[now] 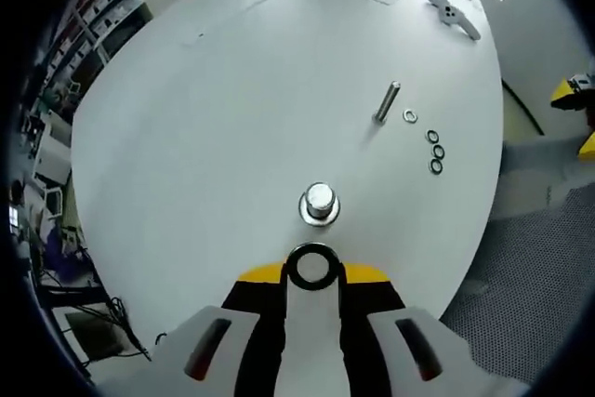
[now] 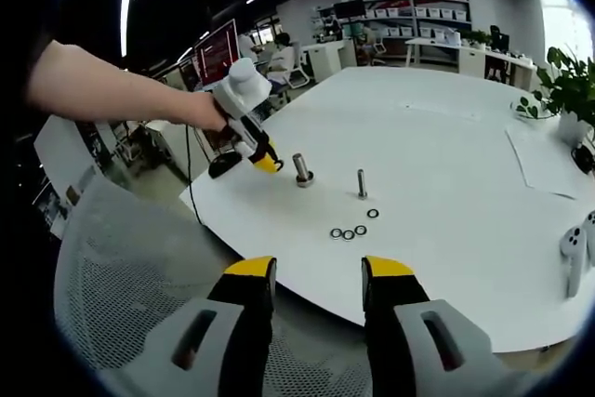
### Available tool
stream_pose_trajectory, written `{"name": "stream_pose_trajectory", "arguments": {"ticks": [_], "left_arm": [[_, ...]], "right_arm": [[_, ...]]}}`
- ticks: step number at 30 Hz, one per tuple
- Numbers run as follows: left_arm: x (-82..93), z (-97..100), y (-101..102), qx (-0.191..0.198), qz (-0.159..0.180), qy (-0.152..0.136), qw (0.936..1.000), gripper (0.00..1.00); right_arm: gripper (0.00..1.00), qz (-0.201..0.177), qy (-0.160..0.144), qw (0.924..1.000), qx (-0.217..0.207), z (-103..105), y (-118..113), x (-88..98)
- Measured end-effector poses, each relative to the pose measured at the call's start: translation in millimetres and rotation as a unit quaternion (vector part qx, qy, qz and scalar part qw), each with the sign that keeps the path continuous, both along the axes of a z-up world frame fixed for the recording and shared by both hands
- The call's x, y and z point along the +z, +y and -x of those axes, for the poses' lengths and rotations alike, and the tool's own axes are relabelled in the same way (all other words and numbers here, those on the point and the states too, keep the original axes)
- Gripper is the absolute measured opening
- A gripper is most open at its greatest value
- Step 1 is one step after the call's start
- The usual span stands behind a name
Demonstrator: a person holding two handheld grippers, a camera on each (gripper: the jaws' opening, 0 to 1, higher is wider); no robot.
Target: Place the washer onto the threaded stud by aligning its center hole with the stud, sliding it down to the base, and recovering from edge contact or off-axis alignment until the washer reaches the visible bottom stop.
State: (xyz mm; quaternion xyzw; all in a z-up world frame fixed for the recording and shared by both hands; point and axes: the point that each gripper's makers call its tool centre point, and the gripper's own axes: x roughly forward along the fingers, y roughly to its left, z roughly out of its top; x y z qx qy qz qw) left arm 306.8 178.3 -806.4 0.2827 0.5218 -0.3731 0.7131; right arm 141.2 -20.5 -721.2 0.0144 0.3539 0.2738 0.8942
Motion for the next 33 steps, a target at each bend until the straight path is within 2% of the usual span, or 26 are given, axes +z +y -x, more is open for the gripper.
{"name": "stream_pose_trajectory", "arguments": {"ticks": [10, 15, 33], "left_arm": [[19.6, -8.9, -19.8, -0.025, 0.013, -0.001, 0.9996, 0.18], [18.0, -13.5, -25.8, -0.039, 0.006, -0.011, 0.9991, 0.19], [7.0, -15.9, -41.9, -0.067, -0.012, -0.001, 0.9977, 0.19]], "right_arm": [[0.39, -0.001, -0.001, 1.0000, -0.001, -0.4, -0.4, 0.4], [0.39, -0.002, -0.002, 1.0000, -0.002, -0.7, -0.5, 0.8], [0.39, -0.004, -0.003, 1.0000, -0.003, -1.9, -0.4, 1.3]]}}
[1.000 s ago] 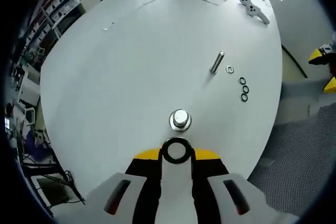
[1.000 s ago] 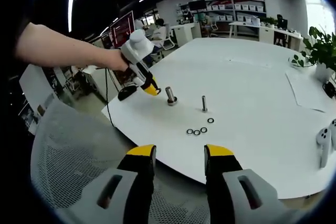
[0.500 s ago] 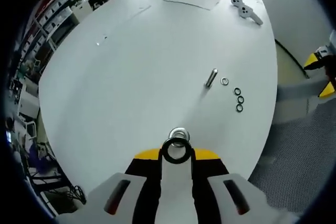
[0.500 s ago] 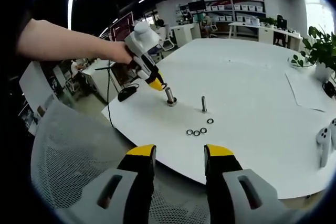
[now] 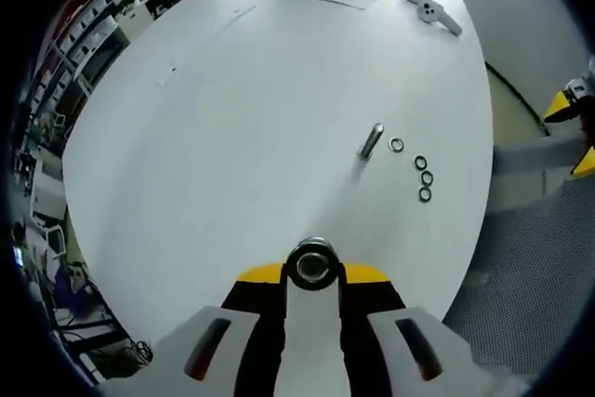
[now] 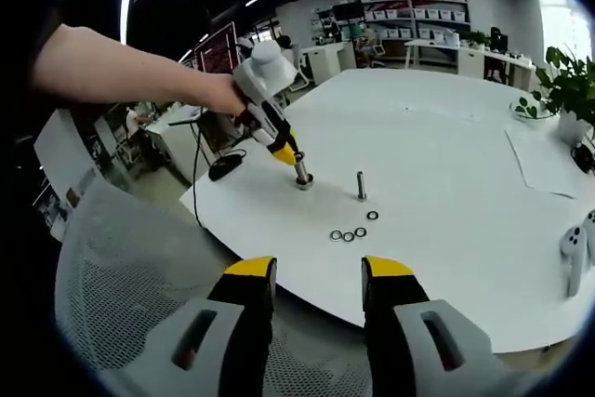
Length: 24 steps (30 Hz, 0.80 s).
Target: Place the washer onto the threaded stud by aligning its center hole with the stud, sliding it down to the base, and recovering from edge contact or off-axis alignment until the washer reaches the visible bottom stop.
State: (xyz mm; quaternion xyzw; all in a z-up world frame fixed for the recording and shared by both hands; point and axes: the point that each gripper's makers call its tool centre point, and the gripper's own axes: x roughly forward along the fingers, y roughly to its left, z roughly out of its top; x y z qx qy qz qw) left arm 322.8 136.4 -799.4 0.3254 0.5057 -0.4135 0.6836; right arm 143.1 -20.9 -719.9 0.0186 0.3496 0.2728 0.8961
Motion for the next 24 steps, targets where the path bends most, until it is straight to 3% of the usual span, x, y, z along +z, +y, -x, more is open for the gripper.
{"name": "stream_pose_trajectory", "arguments": {"ticks": [24], "left_arm": [[-30.1, -1.9, 1.0, -0.022, -0.036, 0.012, 0.9990, 0.19]], "right_arm": [[0.38, 0.004, 0.002, 1.0000, 0.000, 0.8, -0.9, -1.3]]}}
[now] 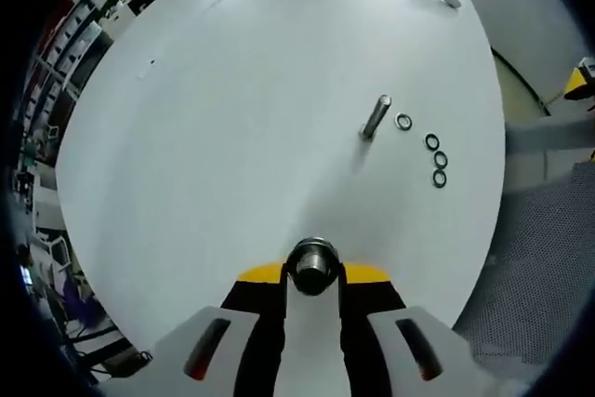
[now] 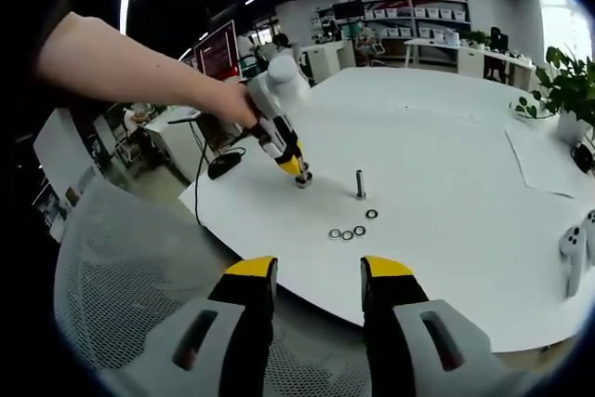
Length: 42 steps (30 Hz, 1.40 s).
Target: Place the washer onto the threaded stud by aligning its center hole with the stud, sliding it down to the base, and recovering from edge contact or off-axis alignment until the washer reaches the visible bottom stop.
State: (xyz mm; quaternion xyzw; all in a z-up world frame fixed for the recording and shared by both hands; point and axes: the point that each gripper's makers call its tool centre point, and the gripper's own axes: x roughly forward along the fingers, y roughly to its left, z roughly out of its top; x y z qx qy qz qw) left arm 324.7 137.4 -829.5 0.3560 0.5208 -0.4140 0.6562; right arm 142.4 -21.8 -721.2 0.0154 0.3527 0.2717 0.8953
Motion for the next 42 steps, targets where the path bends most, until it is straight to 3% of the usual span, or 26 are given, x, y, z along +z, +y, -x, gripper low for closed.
{"name": "stream_pose_trajectory", "arguments": {"ticks": [7, 20, 31, 38, 42], "left_arm": [[-12.7, 1.4, 0.2, 0.002, -0.008, 0.001, 1.0000, 0.19], [-16.4, 6.4, -0.4, 0.015, -0.010, 0.003, 0.9998, 0.19], [-10.8, 6.9, 1.1, 0.037, 0.015, -0.016, 0.9991, 0.24], [1.3, 6.6, 7.2, 0.103, 0.054, -0.033, 0.9926, 0.25], [6.8, 13.0, 18.3, 0.101, 0.048, -0.040, 0.9929, 0.25]], "right_arm": [[0.38, 0.001, 0.000, 1.0000, -0.003, -0.3, -1.1, -0.6], [0.38, 0.002, 0.000, 1.0000, -0.010, -0.9, -3.3, -0.3], [0.38, 0.003, 0.000, 1.0000, -0.008, -0.7, -2.7, -0.4], [0.38, 0.002, -0.001, 1.0000, -0.005, -0.4, -1.7, -0.1], [0.38, 0.002, -0.002, 1.0000, -0.003, -0.2, -1.1, 0.2]]}}
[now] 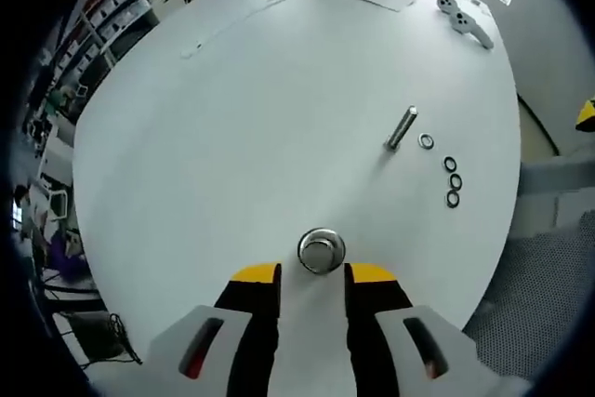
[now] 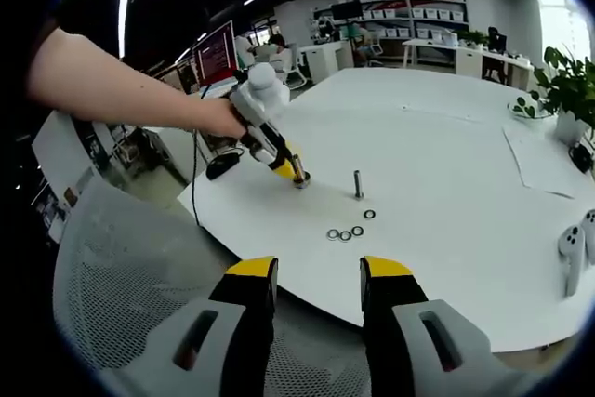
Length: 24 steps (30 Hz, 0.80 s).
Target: Place the washer onto the threaded stud by aligning its center hole with the stud, sliding it down to the base, and recovering from edge contact or off-axis alignment until the washer reaches the visible bottom stop.
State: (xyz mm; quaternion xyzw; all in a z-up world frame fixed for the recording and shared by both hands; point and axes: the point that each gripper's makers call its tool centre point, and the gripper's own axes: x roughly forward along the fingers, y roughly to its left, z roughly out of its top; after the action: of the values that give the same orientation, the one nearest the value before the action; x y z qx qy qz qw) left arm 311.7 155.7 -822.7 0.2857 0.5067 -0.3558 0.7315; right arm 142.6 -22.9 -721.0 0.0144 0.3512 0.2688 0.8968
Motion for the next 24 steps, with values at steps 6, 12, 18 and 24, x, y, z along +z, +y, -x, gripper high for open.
{"name": "stream_pose_trajectory", "arguments": {"ticks": [6, 12, 18, 24], "left_arm": [[18.8, 6.9, 6.9, 0.018, 0.016, -0.013, 0.9996, 0.28], [36.7, 5.1, 13.8, 0.038, 0.033, -0.039, 0.9980, 0.31], [56.3, 10.0, 17.7, 0.050, 0.058, -0.060, 0.9953, 0.31], [76.2, 13.7, 26.7, 0.069, 0.099, -0.093, 0.9883, 0.32]], "right_arm": [[0.38, -0.001, 0.000, 1.0000, 0.004, 0.5, 1.3, 0.1], [0.38, -0.003, -0.003, 0.9999, 0.012, 1.3, 4.3, 1.7], [0.38, -0.003, -0.003, 0.9999, 0.012, 0.7, 4.5, 2.0], [0.38, 0.001, 0.001, 0.9999, 0.015, 1.4, 4.7, 0.4]]}}
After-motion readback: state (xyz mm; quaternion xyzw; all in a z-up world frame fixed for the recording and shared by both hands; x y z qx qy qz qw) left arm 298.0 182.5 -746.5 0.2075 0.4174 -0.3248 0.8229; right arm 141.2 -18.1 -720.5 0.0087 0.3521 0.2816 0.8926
